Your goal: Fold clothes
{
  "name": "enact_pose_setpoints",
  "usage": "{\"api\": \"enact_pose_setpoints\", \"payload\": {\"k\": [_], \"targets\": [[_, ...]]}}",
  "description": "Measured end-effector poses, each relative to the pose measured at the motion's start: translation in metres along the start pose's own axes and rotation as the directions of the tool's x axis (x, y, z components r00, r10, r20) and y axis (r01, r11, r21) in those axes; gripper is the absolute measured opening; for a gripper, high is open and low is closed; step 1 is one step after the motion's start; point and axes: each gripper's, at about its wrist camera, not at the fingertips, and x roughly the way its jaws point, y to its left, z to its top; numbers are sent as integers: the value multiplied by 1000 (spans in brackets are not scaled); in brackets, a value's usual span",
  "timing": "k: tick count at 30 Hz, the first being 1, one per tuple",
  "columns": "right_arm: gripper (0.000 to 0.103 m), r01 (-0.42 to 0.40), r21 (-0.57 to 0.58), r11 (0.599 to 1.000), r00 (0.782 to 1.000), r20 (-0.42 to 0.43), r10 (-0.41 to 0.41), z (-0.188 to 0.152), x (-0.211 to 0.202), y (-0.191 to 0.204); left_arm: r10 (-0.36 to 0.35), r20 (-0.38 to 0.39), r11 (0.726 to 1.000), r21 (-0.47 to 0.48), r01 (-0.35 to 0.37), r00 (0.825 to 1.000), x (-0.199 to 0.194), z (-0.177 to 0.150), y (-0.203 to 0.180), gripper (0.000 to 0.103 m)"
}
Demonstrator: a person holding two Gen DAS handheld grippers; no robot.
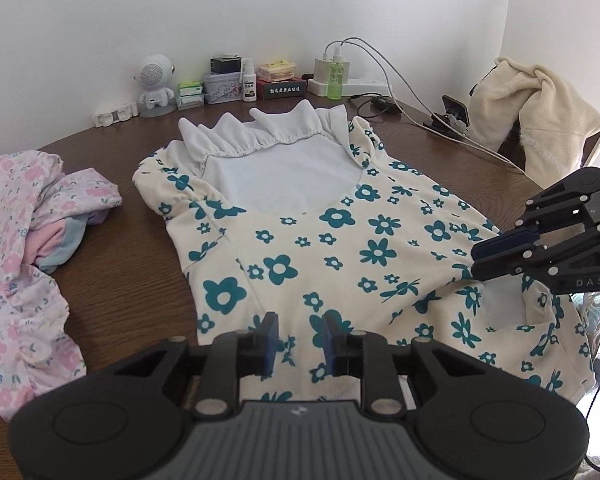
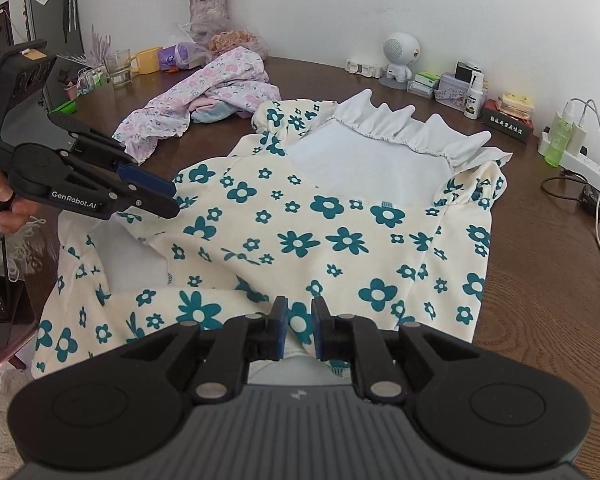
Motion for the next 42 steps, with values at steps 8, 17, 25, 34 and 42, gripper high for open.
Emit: {"api": "enact_pose_setpoints", "payload": {"k": [8, 17, 25, 34, 42], "targets": [[14, -17, -64, 998, 999, -53, 14, -6, 12, 18, 27, -40, 998, -55, -30, 999, 7, -11, 9, 25], [26, 63, 206, 976, 992, 92, -84, 45, -27, -62, -80, 49, 997, -1, 81, 996, -20, -3, -26, 46], [29, -48, 171, 984, 999, -5, 50, 23, -9, -43, -174, 22, 982, 85, 171, 985, -25, -15, -54, 34], [36, -226, 108, 968, 951, -190, 244, -26, -10, 12, -304, -103, 949, 56, 311, 947, -7, -32, -60, 1], [7, -266, 26, 964, 920, -292, 262, -39, -30, 27, -303, -153, 937, 130, 323, 940, -20, -41, -73, 17]]}}
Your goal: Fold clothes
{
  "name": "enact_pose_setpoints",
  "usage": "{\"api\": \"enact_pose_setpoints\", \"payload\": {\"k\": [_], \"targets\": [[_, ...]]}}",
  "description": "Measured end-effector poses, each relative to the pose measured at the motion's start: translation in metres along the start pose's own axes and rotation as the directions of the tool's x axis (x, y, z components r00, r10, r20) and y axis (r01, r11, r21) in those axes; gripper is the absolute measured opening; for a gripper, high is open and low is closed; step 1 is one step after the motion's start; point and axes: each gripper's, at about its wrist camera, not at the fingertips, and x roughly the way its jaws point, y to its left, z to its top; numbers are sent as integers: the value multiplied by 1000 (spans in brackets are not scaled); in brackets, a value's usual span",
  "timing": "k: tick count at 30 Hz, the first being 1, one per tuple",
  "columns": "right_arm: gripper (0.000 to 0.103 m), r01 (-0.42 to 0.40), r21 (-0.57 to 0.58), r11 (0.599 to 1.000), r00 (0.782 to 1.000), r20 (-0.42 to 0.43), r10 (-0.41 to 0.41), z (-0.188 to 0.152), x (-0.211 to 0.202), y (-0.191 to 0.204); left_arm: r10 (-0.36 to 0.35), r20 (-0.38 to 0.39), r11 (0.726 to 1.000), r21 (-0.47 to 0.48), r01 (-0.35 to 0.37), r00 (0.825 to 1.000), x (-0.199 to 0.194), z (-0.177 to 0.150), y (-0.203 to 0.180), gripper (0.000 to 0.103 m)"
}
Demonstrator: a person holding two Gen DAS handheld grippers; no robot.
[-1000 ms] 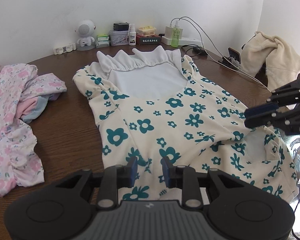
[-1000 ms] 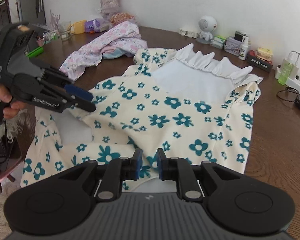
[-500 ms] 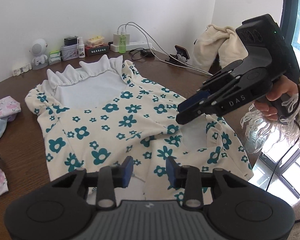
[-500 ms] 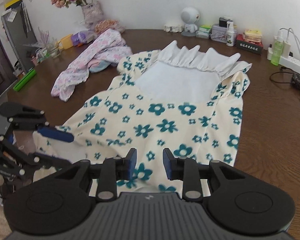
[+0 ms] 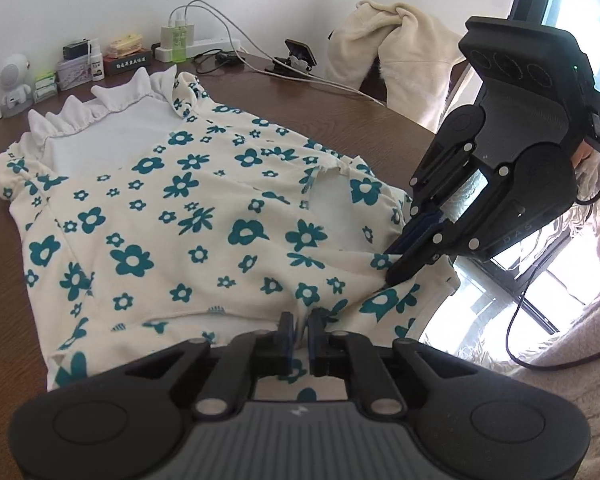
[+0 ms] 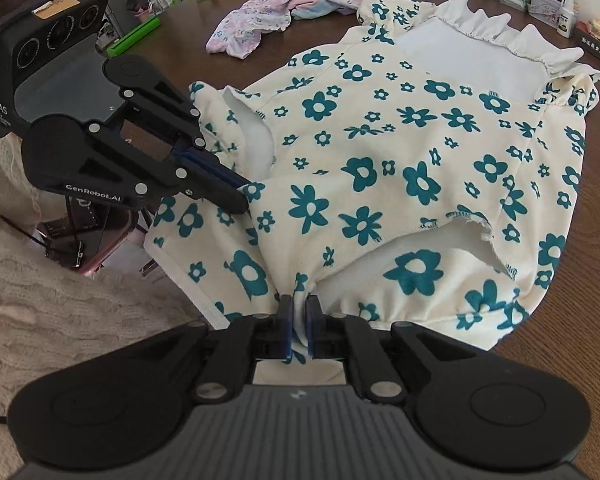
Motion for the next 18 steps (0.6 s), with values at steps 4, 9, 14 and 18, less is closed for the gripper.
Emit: {"api": "enact_pose_setpoints", "payload": {"k": [4, 9, 14, 18], "targets": [[27, -10, 79, 997, 997, 75, 4, -6, -17, -7, 15, 59, 998, -64, -11, 998, -17, -8, 9, 37], [35, 108, 114, 988, 974, 189, -128, -15, -44, -8, 95, 107, 987, -136, -80, 990, -40, -17, 19, 40], [35, 192, 114, 975, 949, 230, -214, -18, -38, -8, 182, 132, 972, -171, -159, 974, -43, -17, 25, 41], [35, 269, 115, 956, 939, 188, -287, -16, -16, -15, 279, 71, 954, -134, -268, 958, -28, -17, 25, 43]]}}
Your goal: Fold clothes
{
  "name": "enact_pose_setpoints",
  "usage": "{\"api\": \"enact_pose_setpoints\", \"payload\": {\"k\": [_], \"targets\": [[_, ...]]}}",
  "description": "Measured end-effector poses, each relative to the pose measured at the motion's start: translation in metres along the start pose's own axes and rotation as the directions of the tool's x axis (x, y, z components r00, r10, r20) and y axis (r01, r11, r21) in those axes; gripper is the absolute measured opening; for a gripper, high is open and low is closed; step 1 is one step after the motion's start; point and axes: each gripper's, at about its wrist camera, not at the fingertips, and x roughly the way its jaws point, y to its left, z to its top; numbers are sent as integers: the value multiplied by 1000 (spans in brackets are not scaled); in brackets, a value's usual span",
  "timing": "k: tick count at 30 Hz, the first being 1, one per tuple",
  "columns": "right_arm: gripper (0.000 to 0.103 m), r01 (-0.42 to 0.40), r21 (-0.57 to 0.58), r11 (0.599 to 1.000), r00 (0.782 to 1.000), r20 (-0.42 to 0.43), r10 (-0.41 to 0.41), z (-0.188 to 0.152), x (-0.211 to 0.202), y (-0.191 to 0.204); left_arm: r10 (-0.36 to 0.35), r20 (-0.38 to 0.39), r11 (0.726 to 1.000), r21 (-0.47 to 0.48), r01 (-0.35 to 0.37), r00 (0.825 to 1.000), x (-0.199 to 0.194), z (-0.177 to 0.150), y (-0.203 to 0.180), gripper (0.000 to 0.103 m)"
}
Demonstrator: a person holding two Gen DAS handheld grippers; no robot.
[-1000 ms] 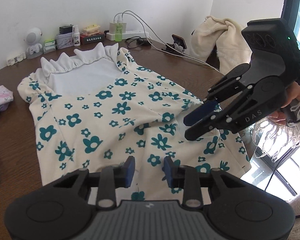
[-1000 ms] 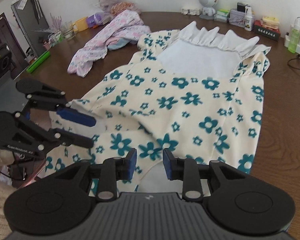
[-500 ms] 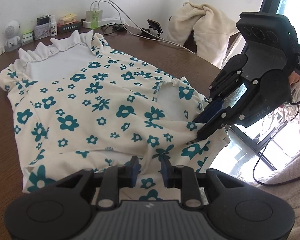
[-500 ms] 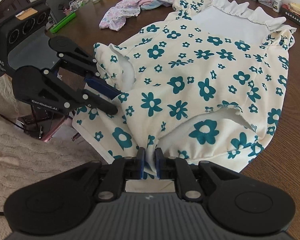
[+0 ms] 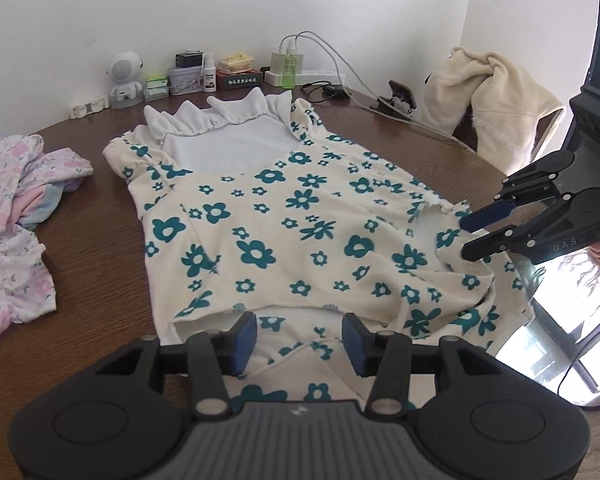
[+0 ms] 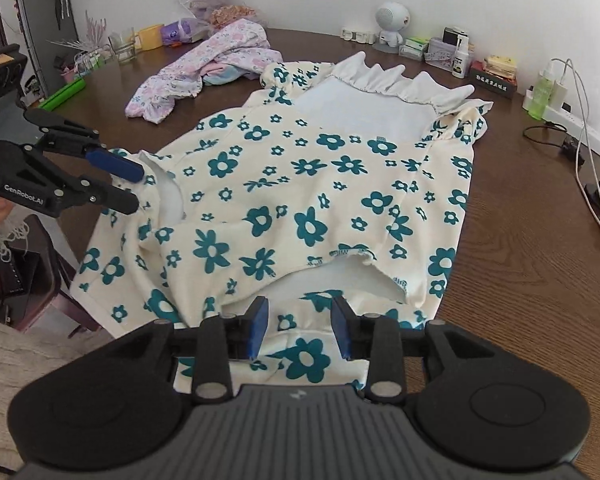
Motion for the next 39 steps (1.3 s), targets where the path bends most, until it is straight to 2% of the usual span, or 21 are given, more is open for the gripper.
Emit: {"api": "enact_pose_setpoints", "payload": {"k": [1, 2, 3, 6, 8, 10, 13, 17, 19, 22, 24, 25, 26, 27, 28, 29, 31, 34, 36, 38, 39], "targets": [[35, 3, 9, 1000, 1000, -13, -3, -1, 5, -2, -6, -14, 1000, 11, 6, 1000, 1, -3, -1, 34], [32, 1, 22, 1000, 999, -32, 0, -3, 9, -5, -21, -26, 1000, 21, 21, 999, 2, -6, -1, 17], [30, 3, 26, 1000, 999, -44, -2, -6, 11, -7, -35, -38, 999, 31, 36, 999, 2, -9, -1, 14], [26, 8, 70, 998, 1000, -24, -6, -7, 3, -10, -79, 1, 996, 28, 79, 997, -7, -6, -1, 14], [26, -43, 81, 996, 999, 22, 42, -4, -5, -7, -108, 18, 994, 9, 107, 994, -8, 1, 0, 15], [26, -98, 70, 993, 994, 46, 95, 3, -9, 1, -137, 21, 990, 42, 136, 990, -3, 13, -5, 16], [27, -122, 41, 992, 992, 29, 120, 15, 0, 11, -152, -53, 980, 121, 158, 987, 14, 27, -18, 19], [27, -66, 10, 998, 998, 16, 66, 29, 11, 15, -161, -131, 974, 140, 179, 978, 35, 32, -29, 25], [27, -57, -1, 998, 998, 31, 57, 33, 8, 13, -167, -129, 974, 131, 184, 978, 38, 33, -31, 28], [41, -99, 22, 995, 995, -20, 99, 37, 17, 8, -177, -119, 975, 112, 191, 977, 44, 32, -29, 31], [43, -106, 47, 993, 991, -76, 109, 36, 31, 6, -167, -108, 975, 128, 181, 980, 45, 31, -30, 28], [43, -105, 53, 993, 990, -90, 110, 34, 37, 6, -154, -99, 975, 145, 168, 983, 45, 30, -31, 13], [41, -107, 52, 993, 990, -87, 111, 33, 38, 6, -139, -95, 976, 153, 152, 986, 44, 29, -31, 0], [37, -109, 48, 993, 990, -80, 113, 32, 39, 7, -123, -92, 978, 158, 136, 988, 44, 28, -30, 0], [9, -112, 45, 993, 991, -74, 115, 32, 39, 7, -107, -89, 979, 163, 120, 990, 43, 28, -30, 0], [2, -105, 40, 994, 992, -68, 107, 31, 39, 7, -91, -85, 980, 168, 104, 992, 42, 27, -29, 0], [2, -71, 31, 997, 996, -57, 72, 29, 37, 5, -58, -85, 984, 165, 71, 995, 38, 25, -21, 0], [2, -43, 67, 997, 998, -32, 46, 28, 33, -7, -51, -74, 992, 110, 59, 996, 30, 24, -4, 0], [2, -57, 100, 993, 998, -6, 58, 27, 29, -13, -111, -57, 992, 46, 114, 992, 23, 25, 3, 3], [3, -77, 114, 990, 997, 7, 77, 28, 29, -13, -181, -40, 983, 17, 182, 983, 19, 28, 1, 18], [3, -87, 121, 989, 996, 11, 87, 28, 28, -12, -197, -39, 980, 23, 198, 980, 20, 29, -4, 20]]}}
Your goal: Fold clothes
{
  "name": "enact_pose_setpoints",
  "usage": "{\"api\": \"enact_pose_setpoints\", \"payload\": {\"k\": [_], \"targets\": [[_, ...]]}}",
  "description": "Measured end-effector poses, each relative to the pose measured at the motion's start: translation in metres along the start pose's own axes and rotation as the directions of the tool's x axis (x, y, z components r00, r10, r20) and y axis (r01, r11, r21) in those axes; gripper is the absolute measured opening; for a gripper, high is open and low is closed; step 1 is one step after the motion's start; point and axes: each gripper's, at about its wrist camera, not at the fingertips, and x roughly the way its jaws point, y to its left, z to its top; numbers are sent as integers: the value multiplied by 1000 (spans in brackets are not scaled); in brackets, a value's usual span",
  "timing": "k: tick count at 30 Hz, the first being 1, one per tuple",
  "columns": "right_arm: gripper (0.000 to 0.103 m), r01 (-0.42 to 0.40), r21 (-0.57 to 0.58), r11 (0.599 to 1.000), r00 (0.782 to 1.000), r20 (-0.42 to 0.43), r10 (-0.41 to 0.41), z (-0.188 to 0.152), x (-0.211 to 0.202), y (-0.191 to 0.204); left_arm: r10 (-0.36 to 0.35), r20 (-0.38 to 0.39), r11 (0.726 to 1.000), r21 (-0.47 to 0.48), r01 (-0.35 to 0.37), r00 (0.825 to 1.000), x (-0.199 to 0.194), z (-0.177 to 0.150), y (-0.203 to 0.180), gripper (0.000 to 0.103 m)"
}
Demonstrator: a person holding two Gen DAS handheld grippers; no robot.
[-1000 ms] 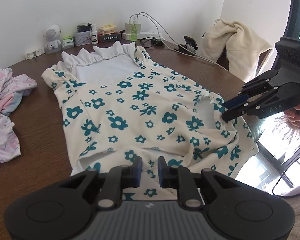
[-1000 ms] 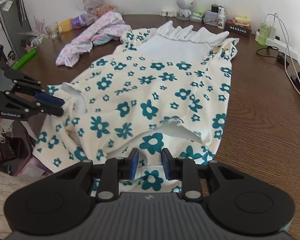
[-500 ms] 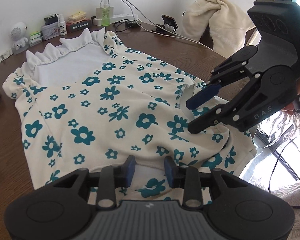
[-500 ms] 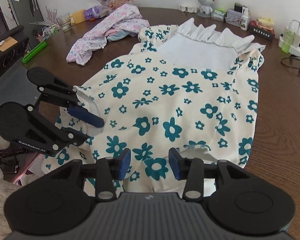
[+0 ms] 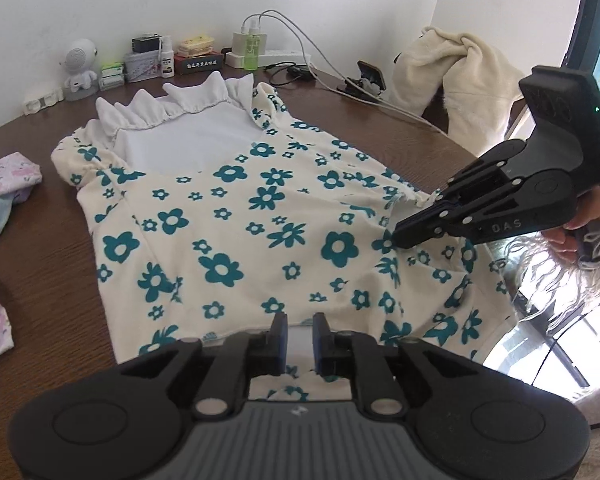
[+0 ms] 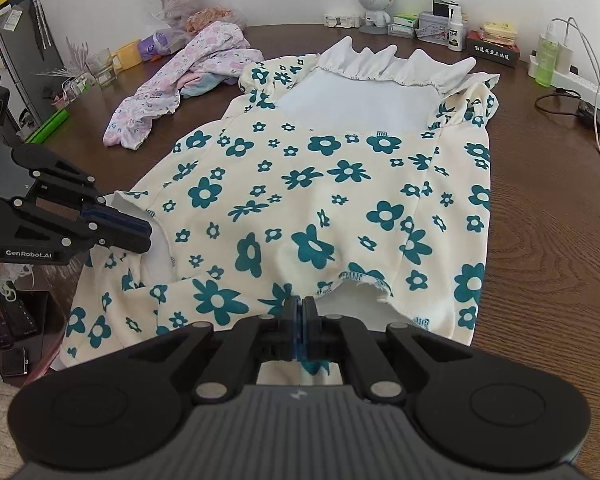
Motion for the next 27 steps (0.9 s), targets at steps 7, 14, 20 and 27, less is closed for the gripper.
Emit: {"api": "enact_pose_setpoints", "payload": {"k": [7, 14, 20, 27], "targets": [[20, -30, 10, 999, 998, 55, 30, -6, -27, 10, 44, -63, 987, 159, -33, 997, 36, 8, -32, 15], [23, -24, -14, 1000, 999, 30, 25, -41, -47, 19, 187, -27, 972, 150, -181, 982, 16, -1, -24, 5], [31, -63, -184, 981, 998, -3, 64, -66, -67, 45, 34, 25, 991, 130, -37, 999, -39, -29, -45, 25], [35, 28, -436, 899, 997, -50, -55, -82, -51, 86, 61, -37, 934, 354, -43, 997, -30, -66, -106, 40]]}}
